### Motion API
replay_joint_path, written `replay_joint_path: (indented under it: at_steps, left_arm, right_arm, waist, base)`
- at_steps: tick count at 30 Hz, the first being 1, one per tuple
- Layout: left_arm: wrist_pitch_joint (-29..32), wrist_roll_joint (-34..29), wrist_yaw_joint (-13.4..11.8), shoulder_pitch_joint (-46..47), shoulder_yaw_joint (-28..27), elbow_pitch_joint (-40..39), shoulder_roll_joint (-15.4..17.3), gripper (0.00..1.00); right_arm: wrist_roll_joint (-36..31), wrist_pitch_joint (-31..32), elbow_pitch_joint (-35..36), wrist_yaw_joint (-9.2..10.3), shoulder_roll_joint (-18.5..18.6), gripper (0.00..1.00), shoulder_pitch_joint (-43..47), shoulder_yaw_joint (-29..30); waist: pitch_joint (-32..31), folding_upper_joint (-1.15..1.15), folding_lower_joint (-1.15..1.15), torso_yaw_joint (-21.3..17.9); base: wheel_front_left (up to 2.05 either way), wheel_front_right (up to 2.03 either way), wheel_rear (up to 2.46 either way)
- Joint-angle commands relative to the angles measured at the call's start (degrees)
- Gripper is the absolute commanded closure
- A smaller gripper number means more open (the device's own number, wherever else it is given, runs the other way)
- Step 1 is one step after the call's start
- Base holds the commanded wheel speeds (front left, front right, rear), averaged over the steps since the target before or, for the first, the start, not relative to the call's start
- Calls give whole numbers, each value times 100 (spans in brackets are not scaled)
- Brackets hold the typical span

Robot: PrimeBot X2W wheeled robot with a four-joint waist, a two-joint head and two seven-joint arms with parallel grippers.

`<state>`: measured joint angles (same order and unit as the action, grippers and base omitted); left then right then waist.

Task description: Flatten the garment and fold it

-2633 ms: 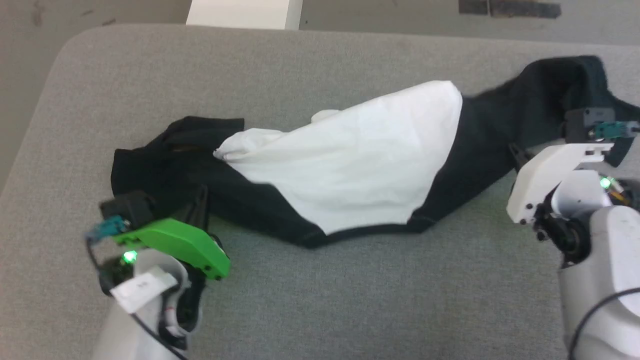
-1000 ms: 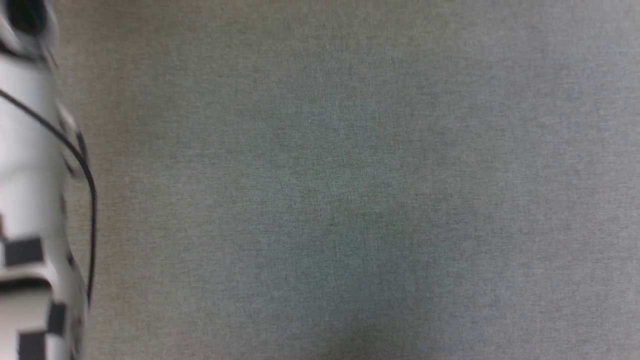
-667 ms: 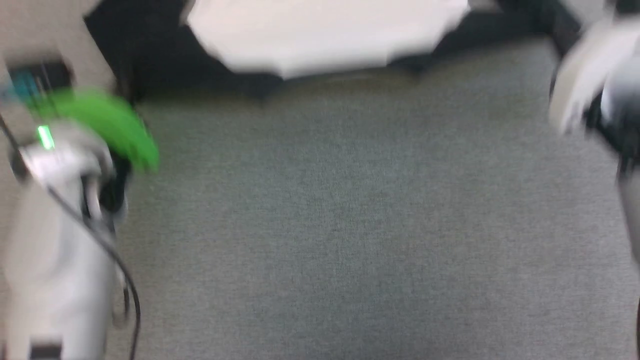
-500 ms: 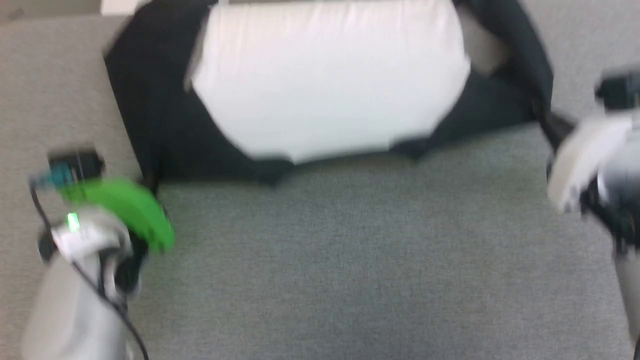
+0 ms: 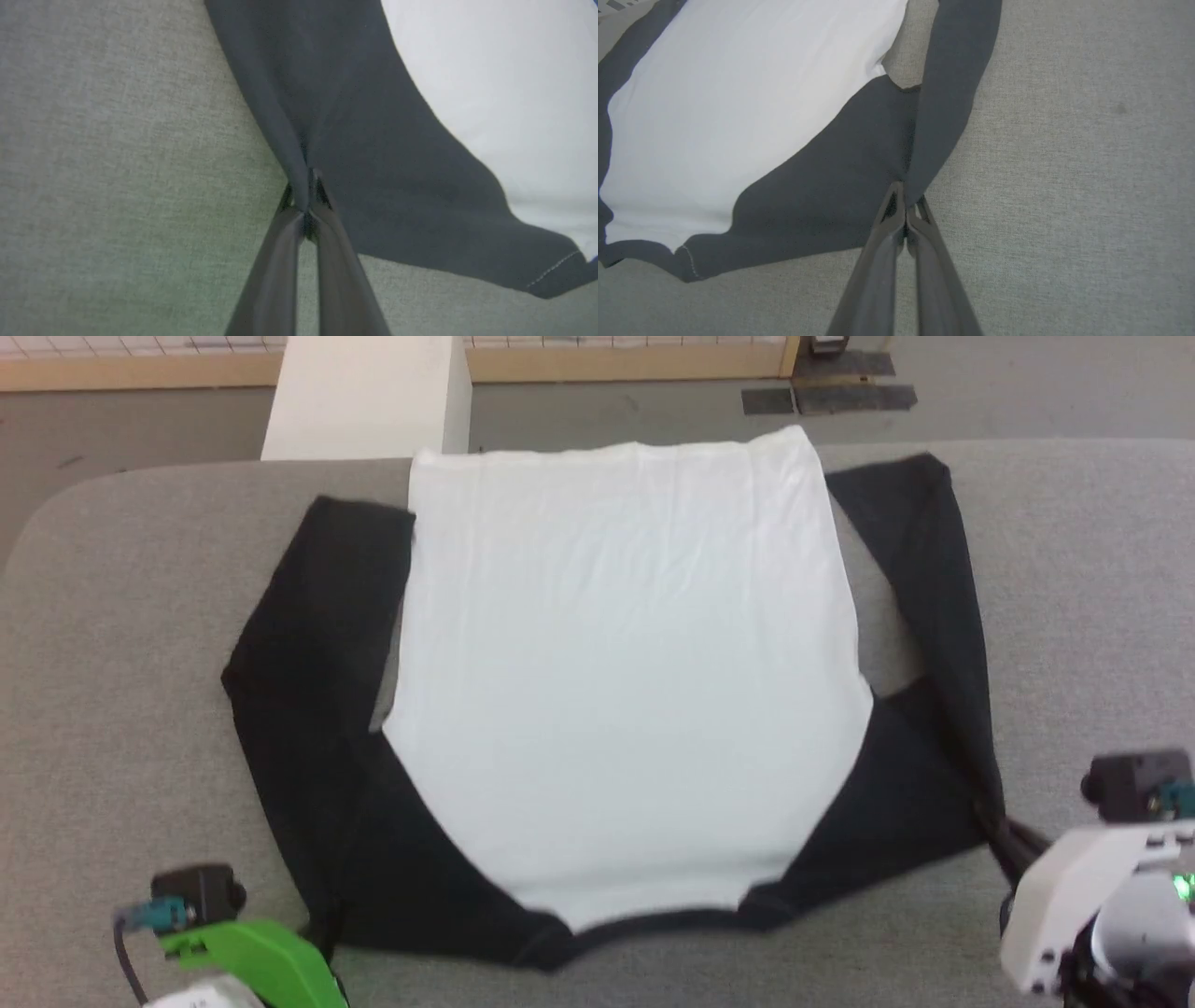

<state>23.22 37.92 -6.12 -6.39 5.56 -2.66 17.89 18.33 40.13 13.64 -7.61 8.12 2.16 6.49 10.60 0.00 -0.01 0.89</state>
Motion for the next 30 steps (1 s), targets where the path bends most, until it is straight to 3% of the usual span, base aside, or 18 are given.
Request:
replay_joint_path:
  at_steps: [1, 6, 12, 13, 14, 15, 16, 17, 24, 30]
  left_arm:
    - [45, 13, -64, -188, 1, -6, 30, 100]
    - [23, 9, -56, -520, 131, -18, -39, 100]
    - [-134, -77, 92, -503, 412, 244, -188, 100]
    - [-194, -86, 119, -475, 440, 283, -221, 91]
    - [-236, -99, 127, -454, 464, 318, -252, 67]
    - [-271, -110, 134, -434, 499, 362, -291, 0]
    - [-295, -121, 135, -424, 520, 395, -312, 0]
    - [-337, -139, 132, -418, 537, 422, -335, 0]
    - [-624, -140, -22, -640, 368, 294, -367, 0]
    - [-1002, -117, -94, -690, -123, -100, -121, 0]
  right_arm:
    - [-86, 82, 95, 12, -18, 100, 162, 46]
    - [-398, 395, 293, 12, -117, 100, 635, 181]
    - [-547, 555, -117, 12, -244, 100, 974, 61]
    - [-548, 532, -238, 12, -268, 100, 1007, 4]
    - [-548, 501, -341, 12, -291, 100, 1022, -22]
    - [-574, 418, -449, 12, -314, 85, 1022, -43]
    - [-603, 311, -519, 12, -326, 54, 1007, -58]
    - [-626, 207, -606, 12, -340, 0, 1001, -71]
    - [-725, -608, -689, 12, -425, 0, 1001, 255]
    - [-835, -1603, -321, 12, -495, 0, 994, 605]
  waist:
    - [-56, 0, 1, 19]
    - [-110, 0, 1, 17]
    - [-115, 0, 1, 57]
    - [-115, 0, 1, 61]
    - [-118, 0, 1, 61]
    - [-124, 0, 1, 64]
    - [-131, 0, 1, 64]
    - [-142, 0, 1, 65]
    - [-271, 0, 1, 77]
    - [-296, 0, 1, 70]
  base:
    - [0, 0, 0]
    - [0, 0, 0]
    - [0, 0, 0]
    - [0, 0, 0]
    - [0, 0, 0]
    - [0, 0, 0]
    - [0, 0, 0]
    - [0, 0, 0]
    - [0, 0, 0]
    - [0, 0, 0]
